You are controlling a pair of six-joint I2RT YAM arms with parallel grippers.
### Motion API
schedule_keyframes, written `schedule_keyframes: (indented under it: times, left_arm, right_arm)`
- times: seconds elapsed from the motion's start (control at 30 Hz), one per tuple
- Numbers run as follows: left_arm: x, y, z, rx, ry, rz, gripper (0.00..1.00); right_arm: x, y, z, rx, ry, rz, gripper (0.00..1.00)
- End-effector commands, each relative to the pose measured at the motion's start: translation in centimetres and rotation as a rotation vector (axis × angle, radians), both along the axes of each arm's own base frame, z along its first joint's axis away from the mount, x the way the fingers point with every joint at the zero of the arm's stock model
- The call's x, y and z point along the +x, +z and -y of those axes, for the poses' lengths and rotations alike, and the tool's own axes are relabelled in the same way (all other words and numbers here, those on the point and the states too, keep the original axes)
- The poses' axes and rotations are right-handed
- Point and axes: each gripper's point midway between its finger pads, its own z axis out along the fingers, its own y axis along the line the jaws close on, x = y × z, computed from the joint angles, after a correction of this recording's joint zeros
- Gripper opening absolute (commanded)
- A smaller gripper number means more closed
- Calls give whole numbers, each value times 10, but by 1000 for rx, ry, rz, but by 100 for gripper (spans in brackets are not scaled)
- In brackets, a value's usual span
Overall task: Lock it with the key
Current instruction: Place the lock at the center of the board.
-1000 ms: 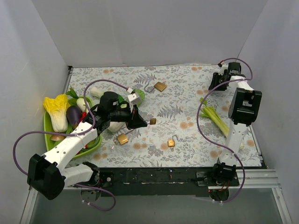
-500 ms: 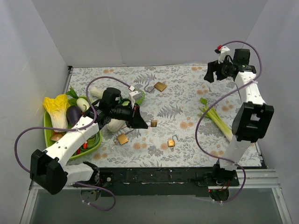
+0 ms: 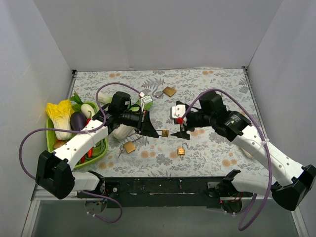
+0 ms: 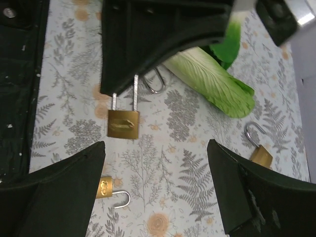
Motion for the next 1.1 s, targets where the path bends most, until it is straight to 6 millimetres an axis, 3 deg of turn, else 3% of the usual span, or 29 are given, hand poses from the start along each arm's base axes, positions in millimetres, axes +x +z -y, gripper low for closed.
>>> schedule_keyframes:
  times: [0.0, 0.13, 0.27, 0.57, 0.77, 0.87, 0.9, 0.93, 1.0, 1.03, 1.07]
  left_arm:
    - [-6, 20, 0, -65, -18, 8, 0]
    - [-5, 23, 1, -66, -8, 11, 0]
    - [-5, 22, 0, -64, -1, 8, 0]
    - [-4, 22, 0, -67, 7, 10, 0]
    - [-2, 21, 1, -65, 16, 7, 0]
    - [-1, 22, 2, -67, 20, 4, 0]
    - [-2, 22, 1, -71, 15, 4, 3]
    - [-1, 22, 1, -70, 17, 4, 28]
    - [1, 21, -2, -67, 24, 0, 55]
    - [8, 22, -8, -68, 52, 0, 81]
    - [12, 24, -12, -71, 72, 11, 87]
  right_arm:
    - [-23, -8, -15, -35, 59, 47, 90]
    - [-37, -19, -27, -68, 97, 59, 85]
    - [-35, -30, -34, -107, 86, 67, 79]
    - [-20, -29, -38, -117, 20, 116, 58]
    - [-18, -26, -40, -103, 8, 115, 27]
    - [-15, -26, -40, -103, -12, 115, 5]
    - [-14, -26, -40, -101, -19, 116, 1]
    - [-14, -26, -40, -99, -26, 110, 1]
    - [-4, -24, -36, -101, -76, 108, 1]
    - [2, -28, -33, -106, -111, 77, 1]
    - [8, -22, -31, -91, -124, 53, 1]
